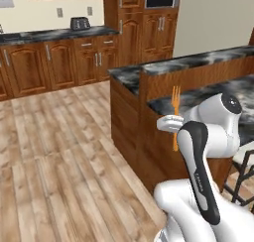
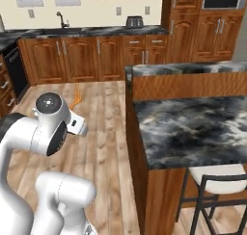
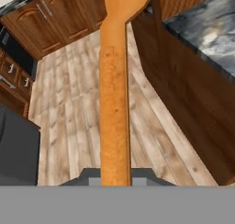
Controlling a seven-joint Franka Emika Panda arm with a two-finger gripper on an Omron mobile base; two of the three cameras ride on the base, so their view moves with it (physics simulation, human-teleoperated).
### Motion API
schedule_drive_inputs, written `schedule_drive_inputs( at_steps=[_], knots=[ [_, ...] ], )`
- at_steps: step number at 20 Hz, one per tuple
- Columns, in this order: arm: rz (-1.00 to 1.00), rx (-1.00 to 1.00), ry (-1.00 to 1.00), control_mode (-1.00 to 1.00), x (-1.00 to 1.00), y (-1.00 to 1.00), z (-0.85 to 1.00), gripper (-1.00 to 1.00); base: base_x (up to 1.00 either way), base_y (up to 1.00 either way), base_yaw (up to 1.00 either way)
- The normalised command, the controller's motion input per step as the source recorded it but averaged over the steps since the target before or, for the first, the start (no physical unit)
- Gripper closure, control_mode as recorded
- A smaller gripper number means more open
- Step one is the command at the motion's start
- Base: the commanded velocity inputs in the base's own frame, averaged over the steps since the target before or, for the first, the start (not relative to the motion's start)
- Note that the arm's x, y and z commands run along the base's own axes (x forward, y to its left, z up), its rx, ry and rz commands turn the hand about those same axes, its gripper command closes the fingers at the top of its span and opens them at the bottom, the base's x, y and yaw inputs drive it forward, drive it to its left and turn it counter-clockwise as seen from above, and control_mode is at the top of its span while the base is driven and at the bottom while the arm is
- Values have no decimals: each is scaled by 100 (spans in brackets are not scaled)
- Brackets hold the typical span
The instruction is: Take the fork and place it on the left side of the plate. Then take the spoon and place it on the right side of the plate. Make sure they're directly next to the plate.
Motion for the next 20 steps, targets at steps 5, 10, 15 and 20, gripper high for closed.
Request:
schedule_drive_inputs(
  at_steps=[5, 10, 15, 20],
  knots=[
    [0, 0, 0, 100, 0, 0, 0, 100, 4, -89, 10],
    [0, 0, 0, 100, 0, 0, 0, 100, 6, -100, 11],
    [0, 0, 0, 100, 0, 0, 0, 100, 8, -100, 10],
    [0, 0, 0, 100, 0, 0, 0, 100, 22, -100, 10]
  ],
)
